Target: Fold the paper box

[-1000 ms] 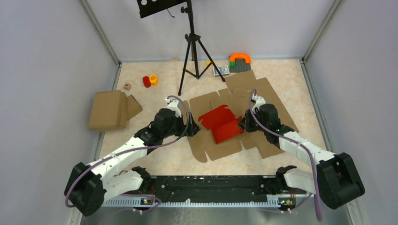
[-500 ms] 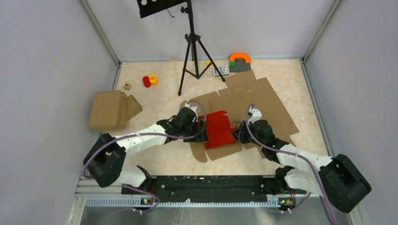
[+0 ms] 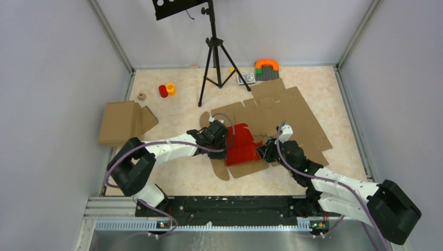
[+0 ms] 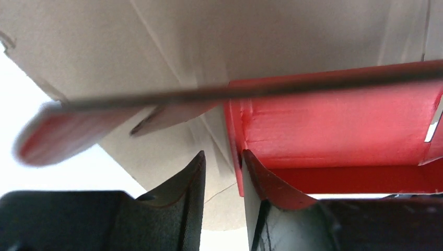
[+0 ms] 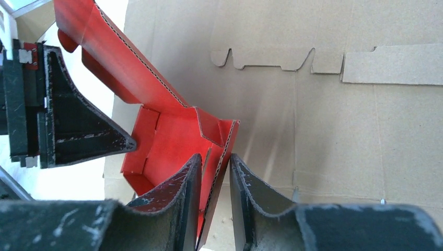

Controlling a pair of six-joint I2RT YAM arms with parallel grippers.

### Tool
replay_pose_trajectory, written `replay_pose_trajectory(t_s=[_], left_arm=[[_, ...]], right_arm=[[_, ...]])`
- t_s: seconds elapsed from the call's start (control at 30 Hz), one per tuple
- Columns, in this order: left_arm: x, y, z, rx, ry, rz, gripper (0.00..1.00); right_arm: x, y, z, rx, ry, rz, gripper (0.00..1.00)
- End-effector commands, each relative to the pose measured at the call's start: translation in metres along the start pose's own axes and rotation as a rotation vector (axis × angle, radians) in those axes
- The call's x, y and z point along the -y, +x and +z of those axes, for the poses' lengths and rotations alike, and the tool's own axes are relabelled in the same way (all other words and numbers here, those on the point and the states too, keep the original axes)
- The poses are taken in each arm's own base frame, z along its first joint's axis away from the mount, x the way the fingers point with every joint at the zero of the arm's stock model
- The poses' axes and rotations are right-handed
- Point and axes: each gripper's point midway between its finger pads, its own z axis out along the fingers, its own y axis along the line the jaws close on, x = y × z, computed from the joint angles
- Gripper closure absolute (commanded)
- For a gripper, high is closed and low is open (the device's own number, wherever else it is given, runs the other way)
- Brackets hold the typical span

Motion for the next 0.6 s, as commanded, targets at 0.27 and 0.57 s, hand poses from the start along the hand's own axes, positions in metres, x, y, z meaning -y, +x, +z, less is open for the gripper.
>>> replay_pose_trajectory(t_s=[0.27,0.57], left_arm=[[0.014,-0.006,0.015,-0.018,0.020,-0.013,0.78],[0.001,-0.017,0.014,0.019,-0.074,0.010,1.00]], right_arm=[[-0.009,-0.006,-0.001,0.029,-0.026,-0.003,0.74],[-0.017,-0.005,-0.004,0.025,-0.057,-0.003,0.74]])
